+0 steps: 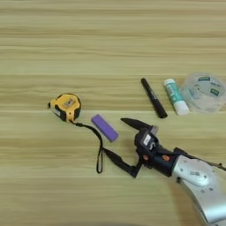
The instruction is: Move the objects on the table
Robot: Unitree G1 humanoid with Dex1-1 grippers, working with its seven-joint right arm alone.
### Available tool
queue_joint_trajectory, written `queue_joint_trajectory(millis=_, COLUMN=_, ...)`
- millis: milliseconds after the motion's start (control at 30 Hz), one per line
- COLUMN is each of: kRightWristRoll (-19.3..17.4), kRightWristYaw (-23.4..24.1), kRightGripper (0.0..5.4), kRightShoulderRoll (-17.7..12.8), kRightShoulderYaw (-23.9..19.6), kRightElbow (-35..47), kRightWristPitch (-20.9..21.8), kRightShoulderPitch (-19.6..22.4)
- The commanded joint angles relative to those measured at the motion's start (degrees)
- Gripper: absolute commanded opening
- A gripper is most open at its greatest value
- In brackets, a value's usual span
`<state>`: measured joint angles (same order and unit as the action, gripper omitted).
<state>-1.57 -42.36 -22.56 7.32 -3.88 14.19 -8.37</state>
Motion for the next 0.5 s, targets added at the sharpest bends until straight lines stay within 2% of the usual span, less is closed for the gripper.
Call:
queue_joint_trajectory(millis=33, kRightWristRoll=1.0, kRightWristYaw=3.4, kRightGripper=5.37, kRightShoulderRoll=0.8, kRightShoulderYaw=-0.1, kRightElbow=-0.9, kRightWristPitch=-3.4, kRightShoulderPitch=2.2)
queue_joint_trajectory(millis=133, kRightWristRoll=0.6, kRightWristYaw=4.7, kRightGripper=5.37, kRightShoulderRoll=1.5, kRightShoulderYaw=-0.5, kRightElbow=-1.9, kRightWristPitch=-5.4, kRightShoulderPitch=2.9)
queue_joint_trajectory(millis=233, kRightWristRoll=-0.4, kRightWristYaw=6.1, kRightGripper=5.37, kRightShoulderRoll=2.2, kRightShoulderYaw=-1.7, kRightElbow=-3.7, kRightWristPitch=-9.3, kRightShoulderPitch=4.1)
queue_joint_trajectory(millis=333, kRightWristRoll=-2.2, kRightWristYaw=6.4, kRightGripper=5.04, kRightShoulderRoll=2.5, kRightShoulderYaw=-2.5, kRightElbow=-5.3, kRightWristPitch=-13.5, kRightShoulderPitch=5.1)
queue_joint_trajectory(millis=400, kRightWristRoll=-3.5, kRightWristYaw=4.8, kRightGripper=4.75, kRightShoulderRoll=2.7, kRightShoulderYaw=-1.7, kRightElbow=-6.2, kRightWristPitch=-17.1, kRightShoulderPitch=4.7)
queue_joint_trajectory(millis=500, kRightWristRoll=-3.8, kRightWristYaw=3.8, kRightGripper=4.35, kRightShoulderRoll=2.5, kRightShoulderYaw=-0.4, kRightElbow=-6.8, kRightWristPitch=-19.2, kRightShoulderPitch=4.4)
